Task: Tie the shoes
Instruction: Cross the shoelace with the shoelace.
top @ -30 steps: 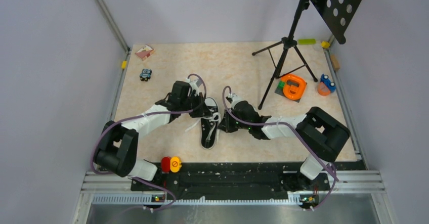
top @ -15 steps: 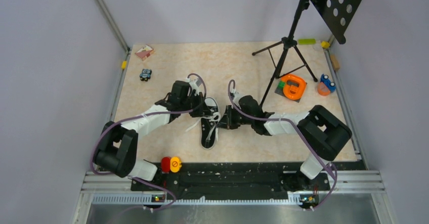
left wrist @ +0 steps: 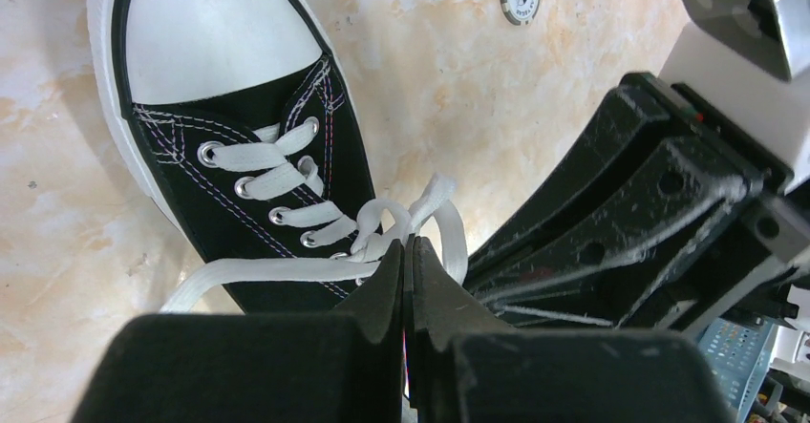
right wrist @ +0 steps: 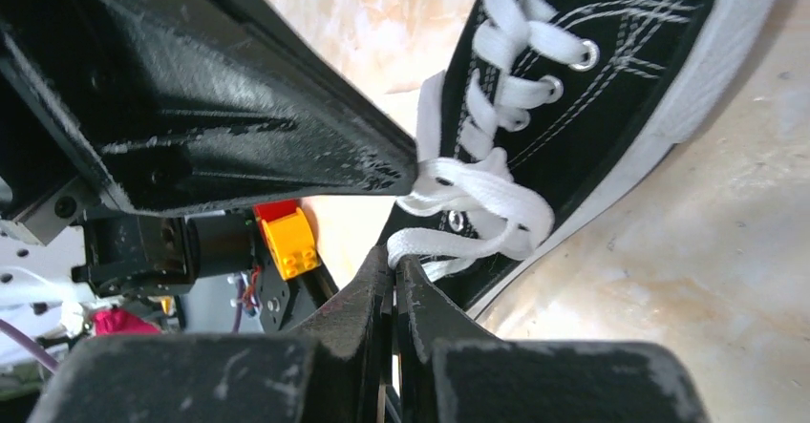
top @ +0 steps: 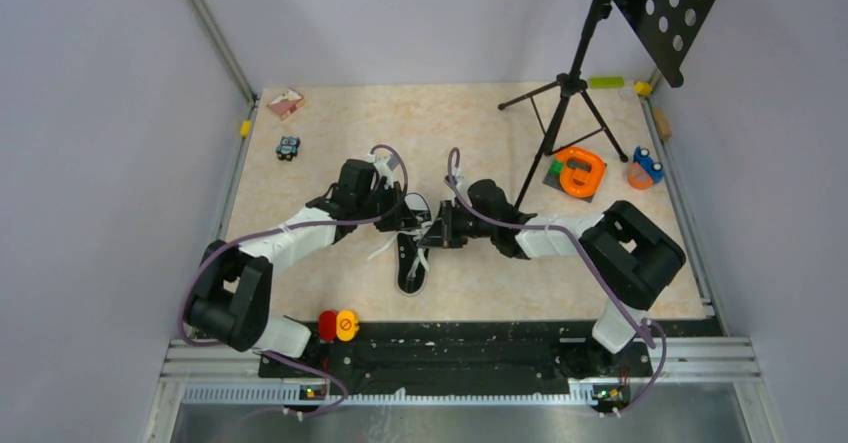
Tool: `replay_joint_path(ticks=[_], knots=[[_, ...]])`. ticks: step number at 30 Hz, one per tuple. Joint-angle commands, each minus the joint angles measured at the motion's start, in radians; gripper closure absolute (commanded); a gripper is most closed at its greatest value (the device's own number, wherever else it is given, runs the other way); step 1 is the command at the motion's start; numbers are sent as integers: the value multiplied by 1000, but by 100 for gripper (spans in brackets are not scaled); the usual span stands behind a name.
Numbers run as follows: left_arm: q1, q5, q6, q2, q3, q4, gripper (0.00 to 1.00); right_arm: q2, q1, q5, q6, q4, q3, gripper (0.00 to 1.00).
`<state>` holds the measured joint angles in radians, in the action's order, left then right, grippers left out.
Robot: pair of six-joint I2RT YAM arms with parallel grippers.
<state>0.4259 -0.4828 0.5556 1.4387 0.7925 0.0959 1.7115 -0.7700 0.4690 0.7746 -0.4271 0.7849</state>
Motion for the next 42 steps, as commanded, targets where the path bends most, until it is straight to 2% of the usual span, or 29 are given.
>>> replay_joint_path(ticks=[1,37,38,42], knots=[[-5,-8,-5,-34,-1,-36,100,4,49,19,28,-37,15,100],[-4,-12,-11,-35,-1,-32,100,22,82,-97,29,89,88,100],[-4,-14,-11,-35,0,-31,100,18,83,-98,27,88,85,99],[-4,-12,-11,-37,-2,-30,100,1,83,-93,28,80,75,80]])
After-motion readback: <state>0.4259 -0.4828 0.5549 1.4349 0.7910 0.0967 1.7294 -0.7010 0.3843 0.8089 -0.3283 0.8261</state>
